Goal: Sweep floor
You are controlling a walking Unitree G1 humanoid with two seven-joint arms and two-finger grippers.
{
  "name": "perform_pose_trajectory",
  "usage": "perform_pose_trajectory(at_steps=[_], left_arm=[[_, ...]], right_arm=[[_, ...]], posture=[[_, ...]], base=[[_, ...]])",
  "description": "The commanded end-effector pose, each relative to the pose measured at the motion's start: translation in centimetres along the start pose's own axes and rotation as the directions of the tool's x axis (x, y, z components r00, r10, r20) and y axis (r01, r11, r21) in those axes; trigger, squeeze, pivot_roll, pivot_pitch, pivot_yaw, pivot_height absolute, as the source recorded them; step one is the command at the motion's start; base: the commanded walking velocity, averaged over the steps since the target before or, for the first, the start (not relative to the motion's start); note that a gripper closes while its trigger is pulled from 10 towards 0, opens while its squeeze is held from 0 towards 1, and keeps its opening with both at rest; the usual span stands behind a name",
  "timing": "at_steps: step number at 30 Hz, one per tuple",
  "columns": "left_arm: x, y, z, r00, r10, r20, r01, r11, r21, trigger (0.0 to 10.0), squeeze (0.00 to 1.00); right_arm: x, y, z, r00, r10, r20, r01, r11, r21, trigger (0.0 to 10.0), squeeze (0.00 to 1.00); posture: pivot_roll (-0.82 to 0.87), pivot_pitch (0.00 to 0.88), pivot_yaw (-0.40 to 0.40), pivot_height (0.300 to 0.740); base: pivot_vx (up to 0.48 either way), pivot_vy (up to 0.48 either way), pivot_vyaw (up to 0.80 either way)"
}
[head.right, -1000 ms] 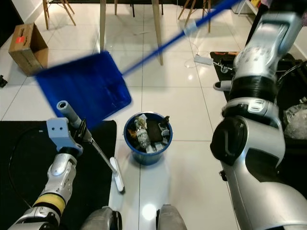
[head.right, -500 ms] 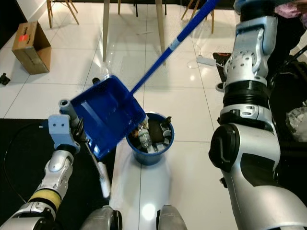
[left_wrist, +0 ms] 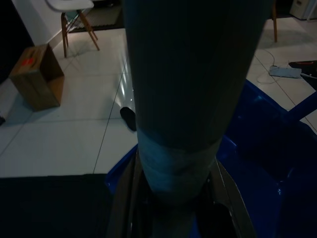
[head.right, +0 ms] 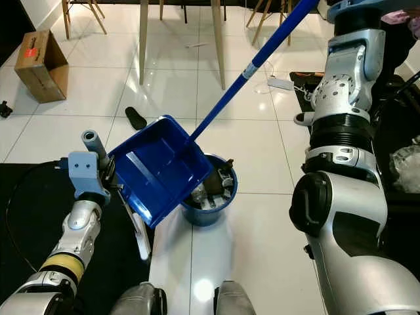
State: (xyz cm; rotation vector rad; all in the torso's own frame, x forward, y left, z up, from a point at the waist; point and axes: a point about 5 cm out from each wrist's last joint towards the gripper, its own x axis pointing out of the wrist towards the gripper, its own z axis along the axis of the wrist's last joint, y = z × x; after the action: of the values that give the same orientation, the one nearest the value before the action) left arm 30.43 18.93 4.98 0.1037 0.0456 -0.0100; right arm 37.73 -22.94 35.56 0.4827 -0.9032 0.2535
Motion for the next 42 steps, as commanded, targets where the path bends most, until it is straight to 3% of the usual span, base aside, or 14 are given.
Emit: perform_pose_trajectory(at_steps=[1,28,36,38,41,42], left_arm=[[0.3,0.3,0.5,1.000,-0.001,0.026,0.000,0.999,0.036,10.0,0.00],[0.3,0.4,0.7,0.999,0.014,0.037,-0.015,1.000,0.024,10.0,0.00],[0.2,0.4,0.7,0.999,0.013,0.038,-0.014,1.000,0.023,10.0,0.00],[0.2,0.4,0.7,0.999,0.011,0.040,-0.013,1.000,0.028,10.0,0.00],[0.2,0.4,0.6,0.999,0.011,0.040,-0.012,0.999,0.031,10.0,0.00],[0.2,0.5,0.6,0.999,0.010,0.040,-0.012,0.999,0.042,10.0,0.00]], right_arm=[[-0.1,-0.4,0.5,0.999,-0.020,0.030,0.020,1.000,-0.001,10.0,0.00],[-0.6,-1.0,0.3,0.999,-0.038,0.016,0.038,0.999,-0.024,10.0,0.00],[-2.3,-2.3,-1.1,0.993,-0.100,-0.067,0.095,0.993,-0.071,10.0,0.00],[-3.9,-3.5,-2.1,0.977,-0.166,-0.132,0.152,0.982,-0.115,10.0,0.00],[-4.8,-4.2,-2.6,0.964,-0.208,-0.165,0.185,0.972,-0.143,10.0,0.00],[-6.2,-5.3,-3.1,0.943,-0.266,-0.197,0.231,0.955,-0.185,10.0,0.00]], posture=[[0.04,0.000,-0.002,0.740],[0.04,0.000,-0.004,0.740],[0.04,0.000,-0.007,0.740],[0.05,0.000,-0.013,0.740],[0.05,0.000,-0.014,0.740],[0.05,0.000,-0.014,0.740]], base=[[0.000,0.480,0.00],[0.000,0.480,0.00],[0.000,0.480,0.00],[0.000,0.480,0.00],[0.000,0.480,0.00],[0.000,0.439,0.00]])
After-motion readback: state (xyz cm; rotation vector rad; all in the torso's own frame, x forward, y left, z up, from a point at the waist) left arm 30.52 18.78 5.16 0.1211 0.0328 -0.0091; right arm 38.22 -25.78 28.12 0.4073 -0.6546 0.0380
